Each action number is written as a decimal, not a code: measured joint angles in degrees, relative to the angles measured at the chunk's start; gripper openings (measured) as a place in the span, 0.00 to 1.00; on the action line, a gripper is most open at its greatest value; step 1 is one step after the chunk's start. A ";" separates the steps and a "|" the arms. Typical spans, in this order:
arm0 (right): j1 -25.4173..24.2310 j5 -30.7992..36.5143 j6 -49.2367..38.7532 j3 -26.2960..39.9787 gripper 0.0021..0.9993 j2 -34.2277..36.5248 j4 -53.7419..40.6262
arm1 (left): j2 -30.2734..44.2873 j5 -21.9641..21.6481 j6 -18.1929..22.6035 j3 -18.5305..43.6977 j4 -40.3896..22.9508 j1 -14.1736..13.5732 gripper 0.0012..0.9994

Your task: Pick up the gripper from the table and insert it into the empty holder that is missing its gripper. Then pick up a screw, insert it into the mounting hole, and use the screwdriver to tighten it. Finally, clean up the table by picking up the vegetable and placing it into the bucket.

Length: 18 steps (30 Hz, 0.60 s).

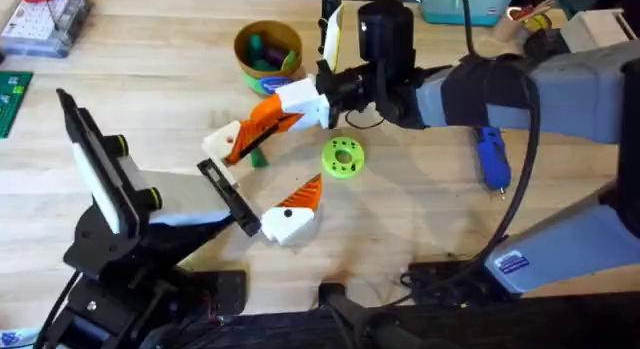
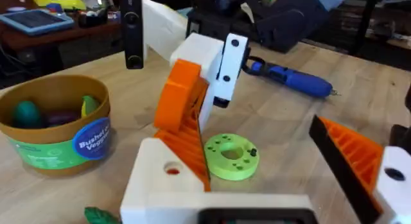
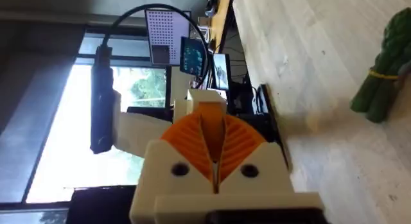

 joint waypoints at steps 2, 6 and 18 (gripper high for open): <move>0.00 0.14 0.59 -0.06 0.01 0.00 1.22 | -0.01 -0.31 0.22 0.00 0.11 0.00 0.99; 0.12 0.42 1.93 -0.10 0.00 0.00 3.53 | 0.00 -0.93 0.81 0.00 0.63 0.00 0.99; 3.46 6.68 2.98 -0.10 0.00 0.00 4.20 | -0.02 -5.72 0.28 0.00 -0.15 0.31 0.99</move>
